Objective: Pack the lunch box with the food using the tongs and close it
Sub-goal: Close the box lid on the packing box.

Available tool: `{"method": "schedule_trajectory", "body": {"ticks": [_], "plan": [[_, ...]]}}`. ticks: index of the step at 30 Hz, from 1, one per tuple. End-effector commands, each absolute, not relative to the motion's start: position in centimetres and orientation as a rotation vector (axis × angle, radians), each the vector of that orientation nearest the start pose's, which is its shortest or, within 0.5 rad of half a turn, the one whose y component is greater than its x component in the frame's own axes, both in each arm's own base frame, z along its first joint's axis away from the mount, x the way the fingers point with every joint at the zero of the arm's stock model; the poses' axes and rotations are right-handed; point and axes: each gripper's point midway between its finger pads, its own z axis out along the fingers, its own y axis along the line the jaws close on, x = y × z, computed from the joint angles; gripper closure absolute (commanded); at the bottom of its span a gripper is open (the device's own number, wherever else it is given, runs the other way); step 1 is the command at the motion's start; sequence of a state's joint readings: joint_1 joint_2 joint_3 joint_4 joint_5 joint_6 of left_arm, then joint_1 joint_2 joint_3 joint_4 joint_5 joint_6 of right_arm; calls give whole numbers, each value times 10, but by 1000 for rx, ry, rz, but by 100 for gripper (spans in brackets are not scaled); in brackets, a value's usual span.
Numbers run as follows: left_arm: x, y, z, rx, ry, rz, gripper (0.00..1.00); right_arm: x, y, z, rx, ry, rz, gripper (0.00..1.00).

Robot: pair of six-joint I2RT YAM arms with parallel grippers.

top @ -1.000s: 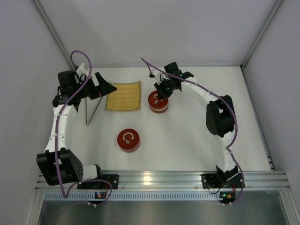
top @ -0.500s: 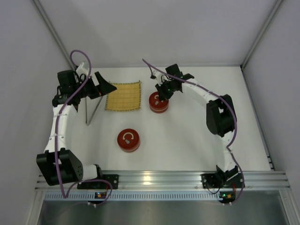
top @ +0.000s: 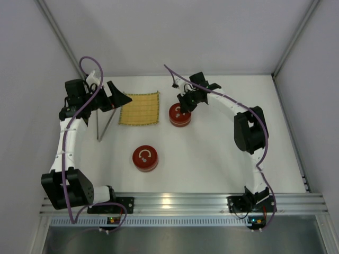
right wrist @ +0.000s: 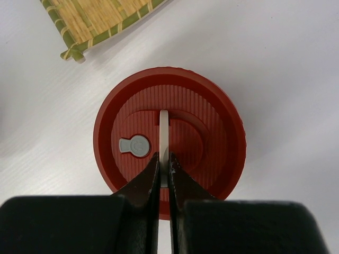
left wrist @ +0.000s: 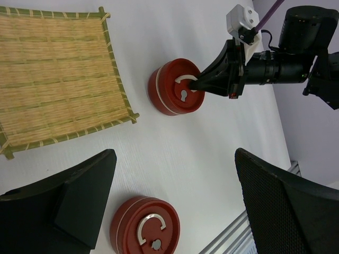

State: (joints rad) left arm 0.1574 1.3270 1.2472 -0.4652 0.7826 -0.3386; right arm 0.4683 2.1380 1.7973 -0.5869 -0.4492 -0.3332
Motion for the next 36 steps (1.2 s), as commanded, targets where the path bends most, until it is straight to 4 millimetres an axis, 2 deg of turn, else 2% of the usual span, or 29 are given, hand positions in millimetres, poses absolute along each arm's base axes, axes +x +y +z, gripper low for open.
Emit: {"method": "schedule_trajectory", "body": {"ticks": [1,10,13,14,15,16,17,19,20,21,23,25,26,27,28,29,30,32,33,36], "plan": [[366,-79,298,7,2021,-931,2,447,300,109,-1114,2120,659,100],[365,-78,300,17,2022,-918,2,433,291,93,-1128,2164,670,100],[365,-78,300,16,2024,-916,2,418,287,83,-1140,2205,706,100],[364,-78,301,21,2022,-913,2,413,287,87,-1141,2205,718,100],[363,-78,303,27,2019,-909,2,404,283,79,-1143,2232,730,100],[363,-77,303,31,2019,-898,2,398,281,77,-1142,2245,738,100],[361,-77,304,33,2021,-895,2,392,280,84,-1144,2233,749,100],[360,-77,307,48,2016,-888,2,374,272,73,-1146,2270,760,100],[359,-78,307,51,2020,-889,2,370,270,83,-1140,2252,759,100],[359,-77,308,50,2016,-884,2,359,264,75,-1140,2278,765,100],[357,-77,309,54,2016,-886,2,341,258,74,-1127,2303,784,100],[356,-78,307,60,2020,-884,2,332,254,74,-1107,2315,792,100],[355,-77,307,63,2019,-880,2,327,253,82,-1087,2305,795,100],[354,-77,307,70,2019,-870,2,315,249,74,-1086,2334,798,100],[353,-76,304,70,2025,-864,2,309,247,73,-1078,2342,793,100],[352,-75,303,77,2023,-853,2,308,248,83,-1046,2319,782,100],[352,-75,302,80,2027,-842,2,299,243,73,-1028,2356,750,100],[350,-73,294,101,2040,-822,2,297,241,76,-935,2369,714,100],[349,-72,290,121,2046,-803,2,287,240,68,-919,2398,701,100],[346,-70,274,163,2070,-772,2,280,239,65,-849,2396,655,100]]}}
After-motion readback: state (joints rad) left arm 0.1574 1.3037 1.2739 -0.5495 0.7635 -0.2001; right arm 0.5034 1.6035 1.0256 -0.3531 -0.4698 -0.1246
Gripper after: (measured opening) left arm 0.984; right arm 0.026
